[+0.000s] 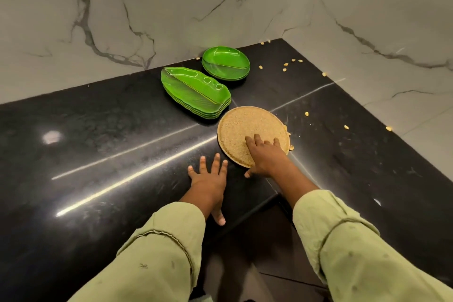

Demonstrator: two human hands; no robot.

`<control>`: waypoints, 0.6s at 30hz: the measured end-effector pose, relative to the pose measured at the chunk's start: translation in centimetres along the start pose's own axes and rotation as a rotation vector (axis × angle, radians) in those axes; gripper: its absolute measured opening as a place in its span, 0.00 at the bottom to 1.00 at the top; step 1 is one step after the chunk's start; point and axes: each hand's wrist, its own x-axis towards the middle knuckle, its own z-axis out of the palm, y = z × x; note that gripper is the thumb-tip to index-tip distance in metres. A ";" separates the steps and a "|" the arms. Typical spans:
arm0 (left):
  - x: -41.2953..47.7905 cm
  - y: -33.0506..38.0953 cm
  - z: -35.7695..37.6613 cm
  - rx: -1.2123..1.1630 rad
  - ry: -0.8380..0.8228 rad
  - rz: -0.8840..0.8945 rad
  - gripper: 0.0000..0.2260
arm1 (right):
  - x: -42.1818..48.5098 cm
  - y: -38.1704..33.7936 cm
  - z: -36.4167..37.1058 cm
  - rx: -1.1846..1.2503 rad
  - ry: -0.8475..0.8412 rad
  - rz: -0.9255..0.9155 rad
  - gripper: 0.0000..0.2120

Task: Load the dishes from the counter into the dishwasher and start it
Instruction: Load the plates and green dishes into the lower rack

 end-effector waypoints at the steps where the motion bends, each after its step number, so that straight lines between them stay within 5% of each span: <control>1: 0.0 0.0 0.0 0.002 0.000 0.000 0.68 | 0.4 0.1 -0.2 -0.023 -0.004 -0.016 0.55; 7: 0.1 0.1 0.2 0.017 0.008 -0.009 0.69 | 0.4 -0.6 -1.9 -0.202 0.107 -0.172 0.47; 13: -0.1 0.0 0.1 0.028 0.017 -0.005 0.68 | 0.1 -3.0 -1.6 -0.306 0.175 -0.123 0.43; 18: -0.2 -0.1 0.1 0.037 0.026 0.006 0.67 | -1.4 -2.2 -4.4 -0.286 0.322 -0.061 0.20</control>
